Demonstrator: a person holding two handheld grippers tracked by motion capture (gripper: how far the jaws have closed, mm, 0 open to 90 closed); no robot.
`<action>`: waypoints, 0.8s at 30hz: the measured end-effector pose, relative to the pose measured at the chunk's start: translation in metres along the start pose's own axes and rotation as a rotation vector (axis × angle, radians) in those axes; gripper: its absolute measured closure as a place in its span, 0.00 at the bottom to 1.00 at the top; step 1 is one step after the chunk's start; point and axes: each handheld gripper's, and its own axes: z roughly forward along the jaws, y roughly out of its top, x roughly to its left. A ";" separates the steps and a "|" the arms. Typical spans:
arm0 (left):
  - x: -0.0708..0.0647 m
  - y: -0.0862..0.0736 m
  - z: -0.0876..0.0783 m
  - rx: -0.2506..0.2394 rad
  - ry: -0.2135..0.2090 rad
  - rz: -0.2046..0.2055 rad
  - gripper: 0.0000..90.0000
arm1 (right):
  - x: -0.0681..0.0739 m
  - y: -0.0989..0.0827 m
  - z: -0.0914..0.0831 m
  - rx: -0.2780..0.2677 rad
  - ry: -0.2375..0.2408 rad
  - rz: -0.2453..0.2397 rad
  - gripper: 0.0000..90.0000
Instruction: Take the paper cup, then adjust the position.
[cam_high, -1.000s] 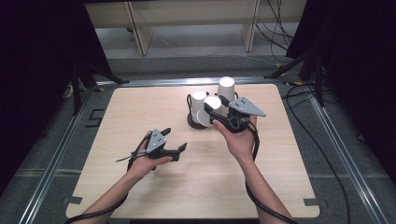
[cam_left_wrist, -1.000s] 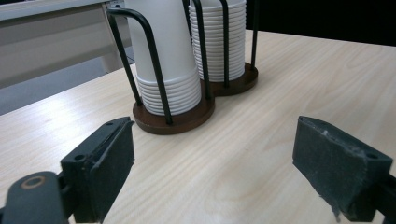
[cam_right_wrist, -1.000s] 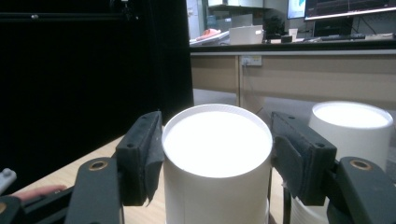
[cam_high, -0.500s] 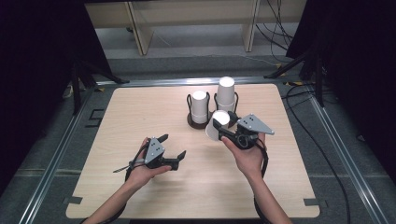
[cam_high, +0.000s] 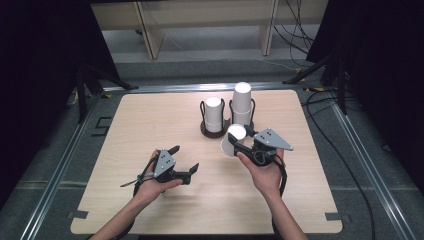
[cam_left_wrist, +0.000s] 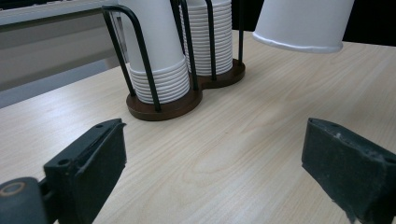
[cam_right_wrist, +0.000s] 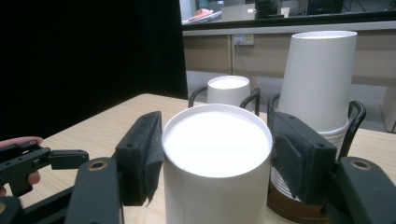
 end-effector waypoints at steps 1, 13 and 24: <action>0.000 0.000 0.001 -0.015 0.000 -0.005 0.07 | 0.001 0.000 0.000 0.008 -0.003 0.013 0.41; -0.004 0.001 0.001 -0.016 -0.016 0.004 0.06 | -0.004 -0.001 -0.004 0.003 -0.010 0.044 0.41; -0.011 0.004 -0.002 -0.032 -0.026 -0.001 0.06 | -0.011 -0.009 -0.002 -0.004 0.031 0.189 0.41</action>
